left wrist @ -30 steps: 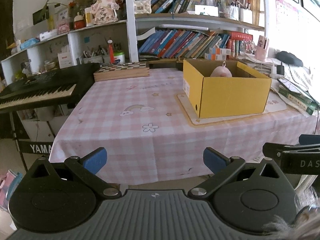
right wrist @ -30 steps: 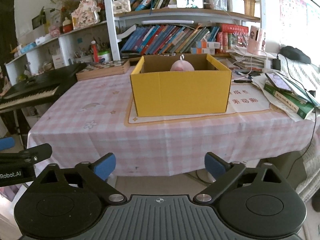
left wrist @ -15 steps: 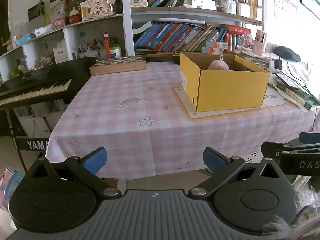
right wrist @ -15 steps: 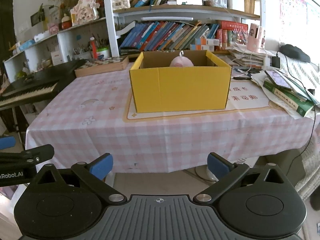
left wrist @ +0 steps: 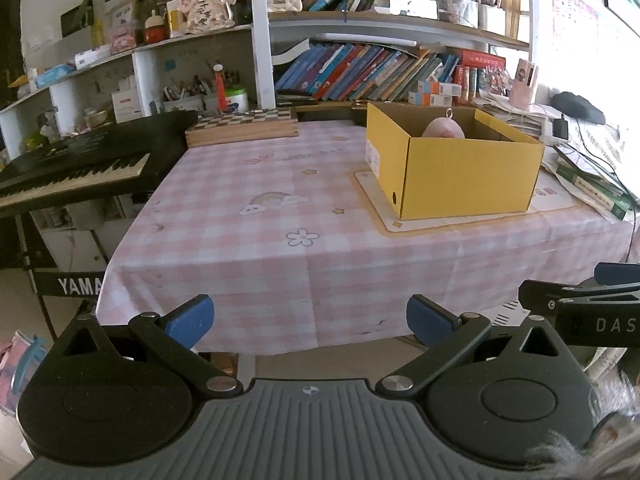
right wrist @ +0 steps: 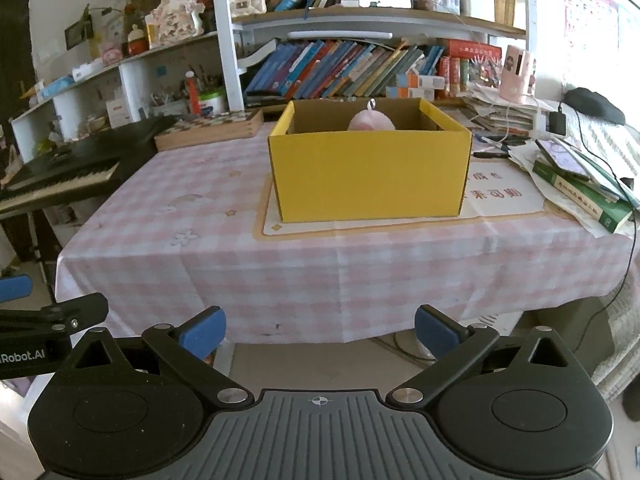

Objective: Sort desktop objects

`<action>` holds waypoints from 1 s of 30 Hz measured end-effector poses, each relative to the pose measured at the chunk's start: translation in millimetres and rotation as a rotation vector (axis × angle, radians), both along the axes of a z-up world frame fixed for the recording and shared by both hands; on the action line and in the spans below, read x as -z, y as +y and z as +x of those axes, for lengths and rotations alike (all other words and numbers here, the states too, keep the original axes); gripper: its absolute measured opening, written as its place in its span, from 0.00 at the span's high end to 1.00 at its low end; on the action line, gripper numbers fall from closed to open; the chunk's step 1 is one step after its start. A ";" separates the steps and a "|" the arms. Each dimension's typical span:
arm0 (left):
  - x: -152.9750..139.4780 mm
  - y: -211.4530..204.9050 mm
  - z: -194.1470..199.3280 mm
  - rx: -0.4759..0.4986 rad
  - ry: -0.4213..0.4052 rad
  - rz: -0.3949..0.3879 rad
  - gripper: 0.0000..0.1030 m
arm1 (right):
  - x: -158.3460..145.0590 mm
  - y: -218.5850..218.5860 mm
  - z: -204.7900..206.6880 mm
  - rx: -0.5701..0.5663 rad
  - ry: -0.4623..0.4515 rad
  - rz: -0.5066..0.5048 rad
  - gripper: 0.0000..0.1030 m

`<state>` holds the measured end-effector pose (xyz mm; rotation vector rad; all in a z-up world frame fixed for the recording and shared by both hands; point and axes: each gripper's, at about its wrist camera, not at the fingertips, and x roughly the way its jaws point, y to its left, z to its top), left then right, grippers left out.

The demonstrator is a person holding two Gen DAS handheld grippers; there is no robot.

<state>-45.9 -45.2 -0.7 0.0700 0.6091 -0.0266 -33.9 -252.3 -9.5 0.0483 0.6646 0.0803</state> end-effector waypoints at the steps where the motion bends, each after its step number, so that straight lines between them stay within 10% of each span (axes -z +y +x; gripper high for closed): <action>1: -0.1 0.4 -0.1 -0.003 -0.001 0.001 0.00 | -0.1 0.6 0.4 -0.002 0.000 -0.001 0.01; 30: 1.1 -3.4 15.5 0.003 0.014 -0.041 0.00 | 3.7 -3.5 12.3 0.005 0.030 -0.008 0.01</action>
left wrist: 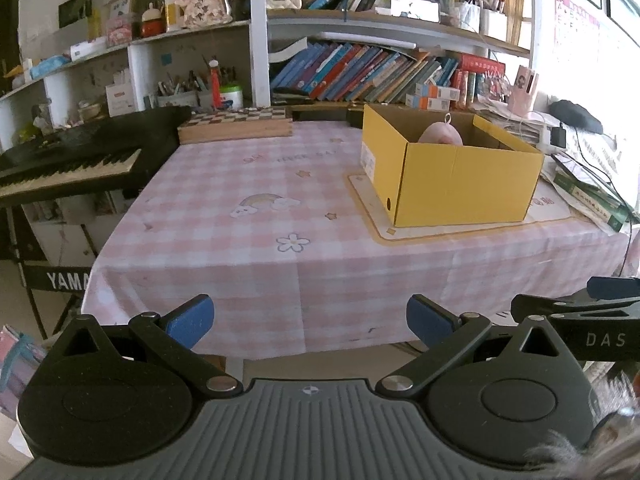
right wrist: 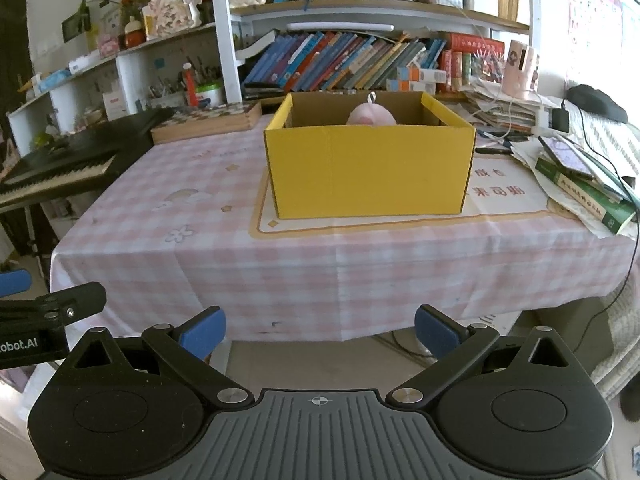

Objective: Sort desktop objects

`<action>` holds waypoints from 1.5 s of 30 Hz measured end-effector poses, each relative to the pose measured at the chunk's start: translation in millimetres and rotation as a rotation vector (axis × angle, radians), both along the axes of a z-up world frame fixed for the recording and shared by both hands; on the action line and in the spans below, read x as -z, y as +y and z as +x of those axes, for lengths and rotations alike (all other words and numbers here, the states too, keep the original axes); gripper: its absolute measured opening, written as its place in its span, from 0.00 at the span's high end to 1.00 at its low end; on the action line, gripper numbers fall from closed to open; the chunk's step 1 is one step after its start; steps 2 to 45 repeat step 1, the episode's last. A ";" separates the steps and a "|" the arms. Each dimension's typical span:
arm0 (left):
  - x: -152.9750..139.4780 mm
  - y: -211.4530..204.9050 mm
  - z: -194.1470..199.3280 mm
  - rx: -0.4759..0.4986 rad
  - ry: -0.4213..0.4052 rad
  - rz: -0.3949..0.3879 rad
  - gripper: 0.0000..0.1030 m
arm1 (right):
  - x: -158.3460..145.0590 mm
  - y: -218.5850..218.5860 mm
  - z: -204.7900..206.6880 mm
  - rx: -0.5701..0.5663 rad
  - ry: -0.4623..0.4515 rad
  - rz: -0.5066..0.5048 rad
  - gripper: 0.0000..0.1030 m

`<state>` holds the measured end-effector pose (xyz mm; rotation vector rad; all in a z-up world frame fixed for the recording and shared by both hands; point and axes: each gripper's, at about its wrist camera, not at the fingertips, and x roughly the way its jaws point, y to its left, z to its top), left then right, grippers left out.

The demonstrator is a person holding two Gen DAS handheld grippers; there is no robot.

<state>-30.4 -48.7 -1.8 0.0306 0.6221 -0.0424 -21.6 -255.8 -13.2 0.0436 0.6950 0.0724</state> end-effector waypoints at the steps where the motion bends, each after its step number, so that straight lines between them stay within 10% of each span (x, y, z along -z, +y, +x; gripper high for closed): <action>1: 0.6 -0.6 3.0 -0.005 0.006 0.000 0.00 | 0.5 -1.4 1.7 0.003 0.002 0.001 0.01; 45: 0.6 -0.6 3.0 -0.005 0.006 0.000 0.00 | 0.5 -1.4 1.7 0.003 0.002 0.001 0.01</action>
